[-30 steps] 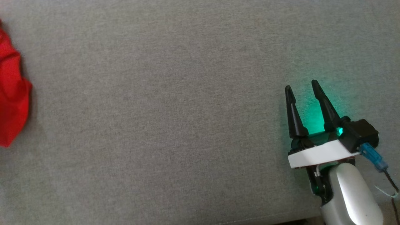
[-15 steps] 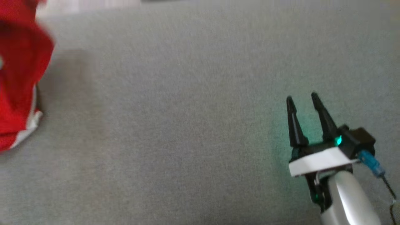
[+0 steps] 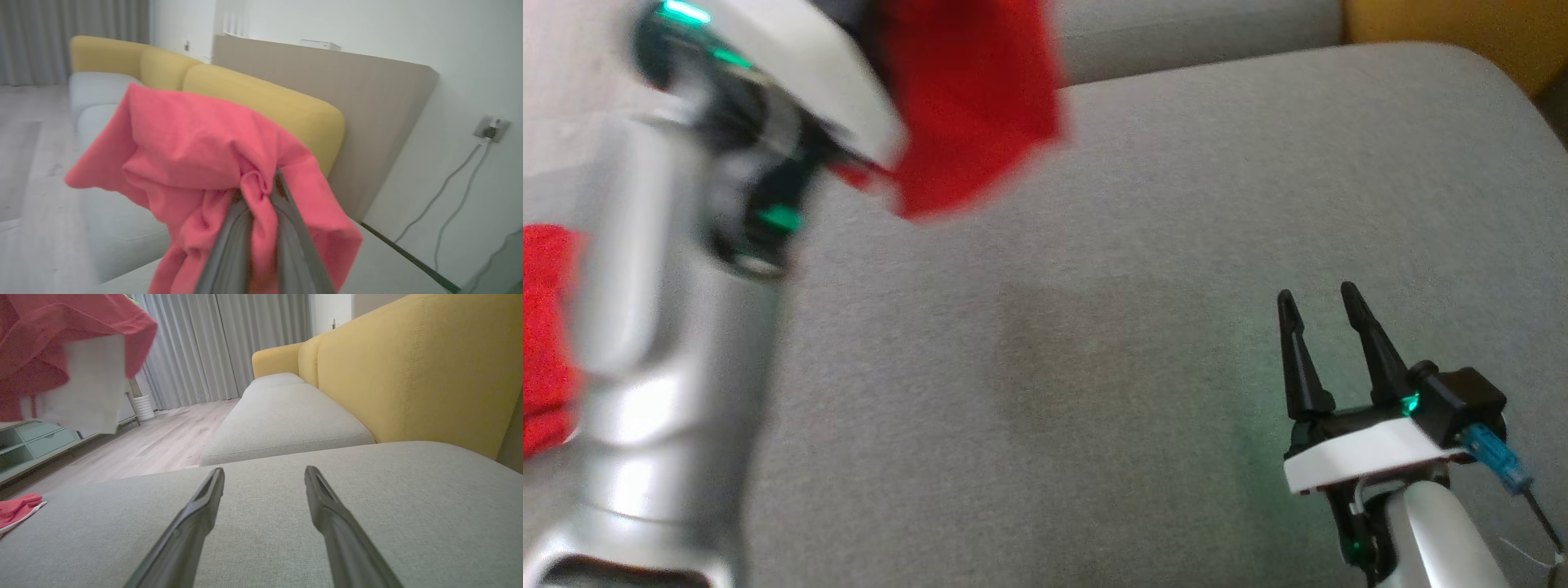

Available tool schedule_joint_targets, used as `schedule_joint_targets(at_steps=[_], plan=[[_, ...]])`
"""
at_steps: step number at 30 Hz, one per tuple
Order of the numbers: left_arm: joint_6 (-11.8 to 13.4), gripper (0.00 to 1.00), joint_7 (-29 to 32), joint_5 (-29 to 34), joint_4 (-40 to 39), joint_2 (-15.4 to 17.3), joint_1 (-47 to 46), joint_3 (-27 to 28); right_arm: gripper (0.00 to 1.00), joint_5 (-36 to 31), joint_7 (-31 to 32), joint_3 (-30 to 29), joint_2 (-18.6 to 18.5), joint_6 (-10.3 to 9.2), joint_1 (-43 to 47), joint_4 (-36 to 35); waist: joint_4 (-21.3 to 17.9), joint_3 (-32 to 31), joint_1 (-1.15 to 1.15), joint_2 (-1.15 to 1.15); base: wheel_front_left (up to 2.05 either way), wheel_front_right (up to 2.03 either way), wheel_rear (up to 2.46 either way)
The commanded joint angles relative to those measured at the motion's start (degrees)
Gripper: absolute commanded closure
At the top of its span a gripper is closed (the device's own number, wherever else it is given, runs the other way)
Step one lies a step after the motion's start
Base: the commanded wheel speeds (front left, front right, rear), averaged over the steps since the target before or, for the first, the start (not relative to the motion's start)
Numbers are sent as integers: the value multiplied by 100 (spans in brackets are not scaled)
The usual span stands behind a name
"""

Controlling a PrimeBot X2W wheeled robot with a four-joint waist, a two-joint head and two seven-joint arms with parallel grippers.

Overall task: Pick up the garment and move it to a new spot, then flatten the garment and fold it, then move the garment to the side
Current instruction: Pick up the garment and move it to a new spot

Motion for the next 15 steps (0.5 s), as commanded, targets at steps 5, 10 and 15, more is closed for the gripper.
schedule_joint_targets(at_steps=[5,10,15], plan=[[-96,100,-496,93,197,-152,346,-368,0,24,23,237,-27,-4,-172,-284,-385,252,0,0,0,0,0],[-130,100,-1279,317,986,-343,914,-887,0,78,21,355,-27,-4,-264,-290,-673,466,0,0,0,0,0],[-150,0,-2298,522,1908,-436,1252,-1235,0,100,2,380,-27,-4,-313,-243,-771,531,0,0,0,0,0]])
